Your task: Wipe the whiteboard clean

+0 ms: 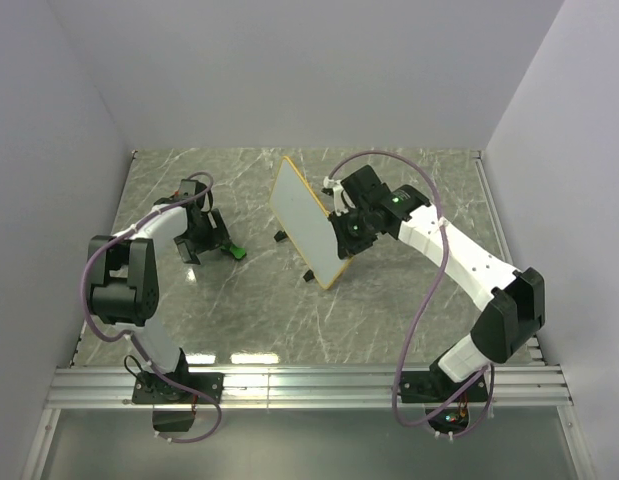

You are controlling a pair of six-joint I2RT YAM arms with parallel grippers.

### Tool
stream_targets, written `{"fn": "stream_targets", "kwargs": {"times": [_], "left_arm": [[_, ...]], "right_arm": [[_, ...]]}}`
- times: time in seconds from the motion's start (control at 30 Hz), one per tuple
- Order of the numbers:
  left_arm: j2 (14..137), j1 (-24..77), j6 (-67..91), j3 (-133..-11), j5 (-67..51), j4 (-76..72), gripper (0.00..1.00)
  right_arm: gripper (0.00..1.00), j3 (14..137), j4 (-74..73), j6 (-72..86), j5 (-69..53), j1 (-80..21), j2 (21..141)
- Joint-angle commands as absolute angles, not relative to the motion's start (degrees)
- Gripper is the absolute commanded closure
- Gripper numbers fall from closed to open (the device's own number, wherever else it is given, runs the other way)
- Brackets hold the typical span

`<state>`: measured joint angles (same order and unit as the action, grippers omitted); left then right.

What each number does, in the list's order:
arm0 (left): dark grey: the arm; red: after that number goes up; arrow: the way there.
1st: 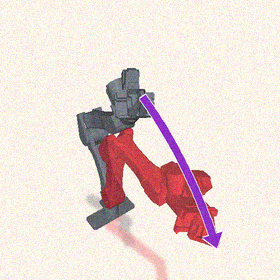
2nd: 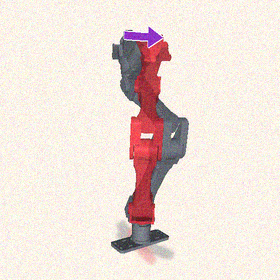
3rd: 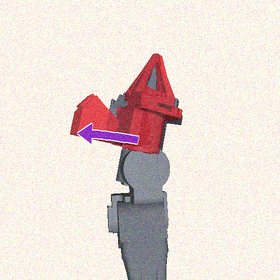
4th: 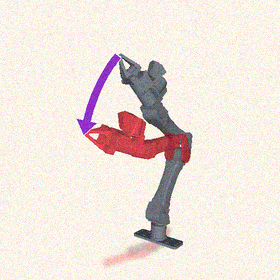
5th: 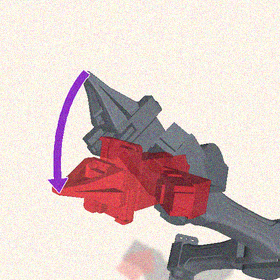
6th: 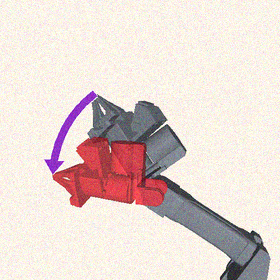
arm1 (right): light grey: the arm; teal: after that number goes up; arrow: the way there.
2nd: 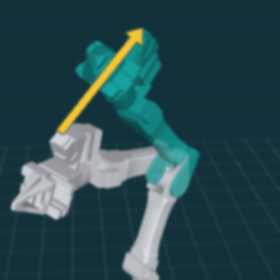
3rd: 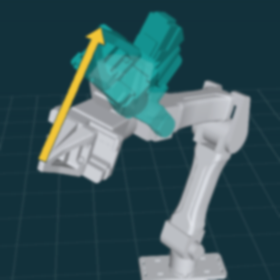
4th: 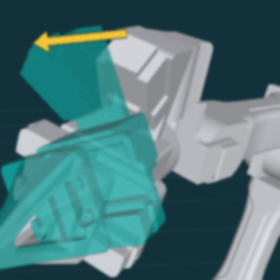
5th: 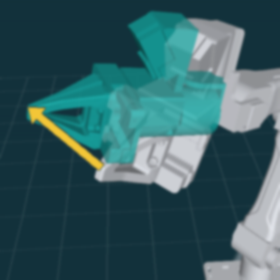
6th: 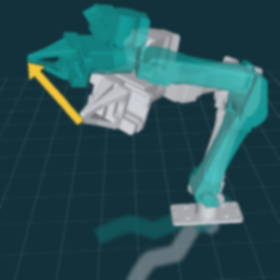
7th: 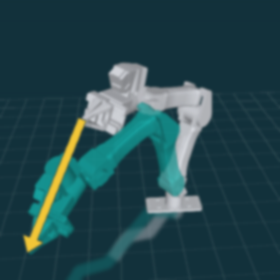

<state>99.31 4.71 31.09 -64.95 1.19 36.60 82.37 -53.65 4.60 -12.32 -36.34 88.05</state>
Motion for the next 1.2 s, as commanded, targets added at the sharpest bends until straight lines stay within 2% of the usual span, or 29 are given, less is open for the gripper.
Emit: {"fn": "stream_targets", "kwargs": {"times": [0.0, 0.03, 0.07, 0.1, 0.17, 0.2, 0.27, 0.3, 0.33, 0.4, 0.53, 0.97, 1.17], "left_arm": [[99.49, 4.48, 30.76, -67.15, -0.35, 35.86, 0.13], [99.58, 4.48, 30.76, -66.97, -0.26, 35.86, 0.13], [99.58, 4.48, 30.85, -66.89, -0.44, 35.77, 0.13], [99.58, 4.48, 30.94, -66.71, -0.44, 35.77, 0.13], [99.58, 4.48, 30.94, -66.45, -0.79, 35.68, 0.13], [99.84, 4.48, 31.11, -66.45, -0.88, 35.6, 0.13], [100.11, 4.48, 31.11, -66.36, -1.23, 35.51, 0.13], [100.54, 4.48, 31.2, -66.44, -1.23, 35.51, 0.14], [100.72, 4.48, 31.29, -66.71, -1.32, 35.51, 0.14], [101.42, 4.48, 31.2, -67.23, -1.67, 35.51, 0.14], [102.22, 4.48, 31.11, -68.38, -2.02, 35.6, 0.14], [101.78, 4.31, 30.59, -70.49, -2.02, 35.95, 0.13], [97.75, 4.31, 31.64, -71.63, -3.07, 36.65, 0.13]], "right_arm": [[1.0, 85.16, -54.49, 5.01, -14.41, -36.91, 90.35], [0.99, 85.34, -54.58, 5.18, -14.24, -36.83, 90.44], [0.94, 85.6, -54.58, 5.19, -14.15, -36.65, 90.53], [0.78, 85.78, -54.58, 5.45, -13.8, -36.56, 90.53], [0.65, 85.96, -54.67, 5.54, -13.36, -35.95, 90.44], [0.53, 86.13, -54.67, 5.8, -13.27, -35.69, 90.44], [0.4, 86.57, -54.75, 5.98, -12.13, -35.07, 90.53], [0.17, 86.66, -54.84, 6.06, -11.87, -34.81, 90.61], [0.08, 86.83, -54.93, 6.24, -11.34, -34.54, 90.7], [0.03, 87.36, -55.19, 6.42, -9.94, -34.28, 90.79], [0.0, 88.5, -55.72, 6.77, -4.68, -33.58, 90.7], [0.0, 89.65, -55.63, 7.47, 0.7, -29.0, 88.86], [0.0, 92.37, -56.78, 9.22, 12.46, -28.92, 86.84]]}}
